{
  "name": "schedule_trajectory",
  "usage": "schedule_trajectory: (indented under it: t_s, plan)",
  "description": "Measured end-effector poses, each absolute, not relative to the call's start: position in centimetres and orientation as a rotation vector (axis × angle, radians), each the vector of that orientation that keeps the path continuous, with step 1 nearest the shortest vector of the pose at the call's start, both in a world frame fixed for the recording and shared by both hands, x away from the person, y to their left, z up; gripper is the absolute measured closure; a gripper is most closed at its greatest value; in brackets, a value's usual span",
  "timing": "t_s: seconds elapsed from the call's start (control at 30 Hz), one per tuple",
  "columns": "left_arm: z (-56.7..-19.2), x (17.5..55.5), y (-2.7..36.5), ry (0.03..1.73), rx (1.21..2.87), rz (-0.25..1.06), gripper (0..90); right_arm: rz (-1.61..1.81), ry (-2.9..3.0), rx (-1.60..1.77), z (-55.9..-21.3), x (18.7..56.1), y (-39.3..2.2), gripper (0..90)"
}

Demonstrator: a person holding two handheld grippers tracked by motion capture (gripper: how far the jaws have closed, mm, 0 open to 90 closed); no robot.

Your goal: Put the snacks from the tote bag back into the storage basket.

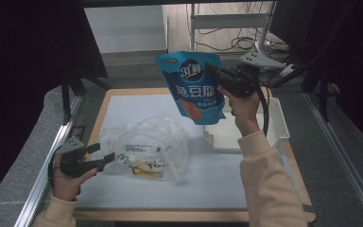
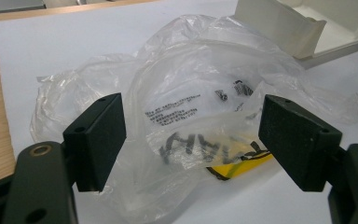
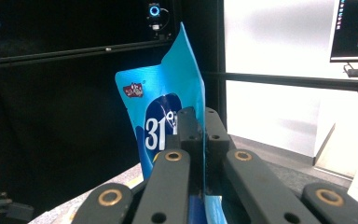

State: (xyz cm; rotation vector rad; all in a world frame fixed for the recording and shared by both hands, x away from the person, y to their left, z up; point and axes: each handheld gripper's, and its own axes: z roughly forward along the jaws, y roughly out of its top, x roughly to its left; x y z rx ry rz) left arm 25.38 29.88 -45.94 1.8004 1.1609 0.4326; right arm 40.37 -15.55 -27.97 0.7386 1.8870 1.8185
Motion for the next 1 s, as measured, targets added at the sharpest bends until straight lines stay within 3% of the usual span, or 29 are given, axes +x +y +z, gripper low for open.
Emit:
schedule_trajectory:
  t_s: [1.0]
  plan:
    - [-46.1,25.5,29.9,1.165,1.806,0.43,23.4,1.782,1.826,0.771,-27.6,40.7,-19.9,89.1]
